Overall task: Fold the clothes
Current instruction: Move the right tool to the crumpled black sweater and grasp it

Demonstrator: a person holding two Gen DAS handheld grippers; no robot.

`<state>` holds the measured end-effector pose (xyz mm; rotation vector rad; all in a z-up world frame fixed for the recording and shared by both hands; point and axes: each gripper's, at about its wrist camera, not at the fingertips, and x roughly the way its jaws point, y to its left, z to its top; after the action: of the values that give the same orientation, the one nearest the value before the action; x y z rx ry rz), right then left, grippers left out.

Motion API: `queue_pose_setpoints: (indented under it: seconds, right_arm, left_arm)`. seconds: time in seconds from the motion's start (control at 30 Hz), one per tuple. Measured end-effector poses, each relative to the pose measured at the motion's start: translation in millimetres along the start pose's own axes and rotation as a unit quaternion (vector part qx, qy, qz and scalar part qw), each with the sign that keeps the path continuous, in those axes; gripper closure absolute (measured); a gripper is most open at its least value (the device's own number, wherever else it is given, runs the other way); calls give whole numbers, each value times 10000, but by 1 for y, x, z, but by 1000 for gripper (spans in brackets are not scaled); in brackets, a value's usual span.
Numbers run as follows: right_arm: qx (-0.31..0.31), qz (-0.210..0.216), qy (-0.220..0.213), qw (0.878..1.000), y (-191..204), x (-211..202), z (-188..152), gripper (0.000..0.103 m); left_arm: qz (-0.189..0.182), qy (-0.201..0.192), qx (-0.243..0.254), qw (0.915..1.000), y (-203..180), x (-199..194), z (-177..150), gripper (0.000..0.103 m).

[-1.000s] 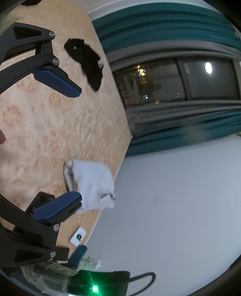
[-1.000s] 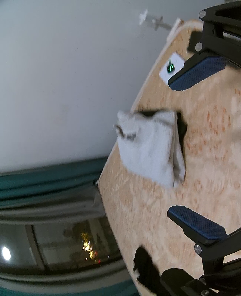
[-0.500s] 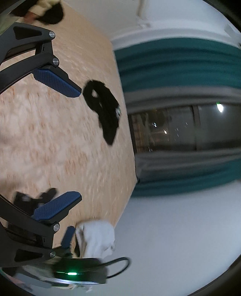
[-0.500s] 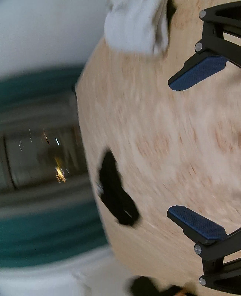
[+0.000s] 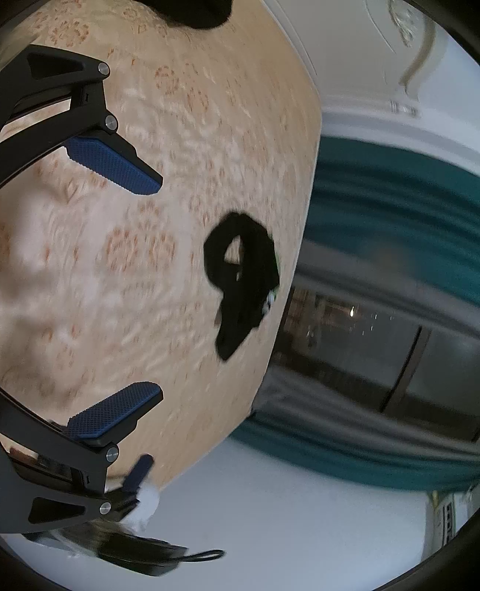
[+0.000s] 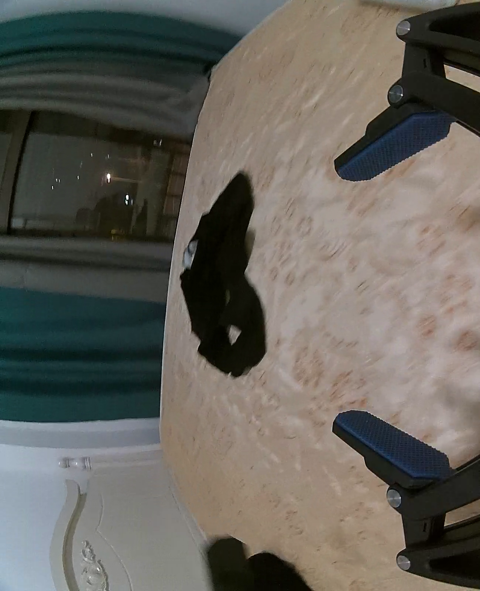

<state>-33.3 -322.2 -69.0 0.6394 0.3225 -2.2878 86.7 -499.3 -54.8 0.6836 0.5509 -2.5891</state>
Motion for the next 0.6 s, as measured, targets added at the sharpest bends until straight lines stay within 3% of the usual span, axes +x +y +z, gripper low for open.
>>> queue_pose_setpoints:
  seconds: [0.13,0.23,0.27,0.3,0.33,0.37,0.43,0.47,0.5,0.57,0.6]
  right_arm:
    - [39,235,22,9997,12,53,20,0]
    - [89,618,433,9971,20,113,26,7]
    - [95,706,608,9956,23,135,27,32]
    - [76,689,800,9944,26,155,26,73]
    - [66,648,978,9931,28,176,25,89]
    - [74,555,1121,9921,29,198,23,98]
    - [168,469,1384,9891,28,238,19,96]
    - [248,448,1498,9874,26,256,18,83]
    - [371,438,1578,9858,23,272,17,52]
    - [611,529,1506,9853,13,294,17,9]
    - [676,557,1414,9861,10,302,18,8]
  left_arm:
    - [263,-20,125,9996,22,18,3,0]
    - [341,-106,199,9992,35,28,9,0]
    - [340,-134,205,9991,38,34,11,0]
    - [327,-162,195,9991,40,40,13,0]
    - [288,-187,160,9993,42,48,16,0]
    - [239,-196,119,9995,45,56,18,0]
    - [185,-193,98,9996,50,74,17,0]
    - [163,-190,93,9996,53,84,16,0]
    - [141,-187,87,9997,56,93,16,0]
    - [273,-166,138,9994,65,117,10,0]
    - [337,-130,118,9993,71,127,7,0]
